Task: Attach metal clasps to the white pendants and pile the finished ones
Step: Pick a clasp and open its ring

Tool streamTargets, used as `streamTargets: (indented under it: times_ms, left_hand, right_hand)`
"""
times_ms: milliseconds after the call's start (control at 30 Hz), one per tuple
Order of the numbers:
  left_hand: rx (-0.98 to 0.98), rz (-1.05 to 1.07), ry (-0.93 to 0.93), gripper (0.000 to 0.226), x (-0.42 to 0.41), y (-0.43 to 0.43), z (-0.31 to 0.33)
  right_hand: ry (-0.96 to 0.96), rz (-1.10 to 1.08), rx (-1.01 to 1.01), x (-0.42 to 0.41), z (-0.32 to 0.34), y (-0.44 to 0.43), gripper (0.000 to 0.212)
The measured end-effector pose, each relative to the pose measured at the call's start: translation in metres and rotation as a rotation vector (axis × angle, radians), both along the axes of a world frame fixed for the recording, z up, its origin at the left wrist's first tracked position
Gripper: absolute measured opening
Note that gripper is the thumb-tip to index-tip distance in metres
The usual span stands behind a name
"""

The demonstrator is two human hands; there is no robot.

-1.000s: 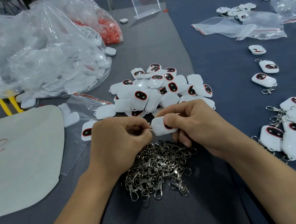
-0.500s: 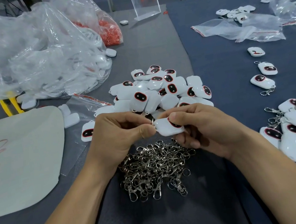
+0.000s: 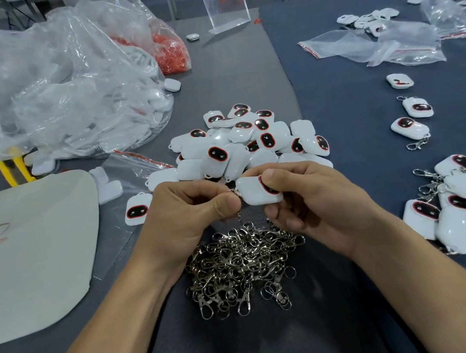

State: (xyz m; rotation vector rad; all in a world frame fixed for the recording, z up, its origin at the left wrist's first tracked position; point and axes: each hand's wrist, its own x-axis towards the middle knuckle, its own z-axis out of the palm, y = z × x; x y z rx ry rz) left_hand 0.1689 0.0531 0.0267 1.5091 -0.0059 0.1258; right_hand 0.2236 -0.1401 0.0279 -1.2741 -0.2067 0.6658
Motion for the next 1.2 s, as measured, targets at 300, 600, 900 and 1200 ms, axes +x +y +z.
streamTargets:
  times_ms: [300,600,900,1200]
  left_hand:
    - [1.030,0.189,-0.371,0.006,-0.005,0.004,-0.003]
    - [-0.034,0.061,0.076,0.006,0.001,-0.007,-0.003]
    - [1.316,0.201,-0.520,0.013,0.003,0.002,-0.006]
    - [0.287,0.126,-0.104,0.009,0.004,-0.010,-0.008]
  right_hand:
    - [-0.237,-0.078,-0.166,-0.005,-0.003,0.008,0.022]
    - [-0.017,-0.076,0.052,-0.007,0.001,0.010,0.036]
    - [-0.774,-0.306,-0.416,-0.017,-0.012,0.019,0.015]
    - [0.012,-0.235,0.046,-0.008,0.000,0.015,0.026]
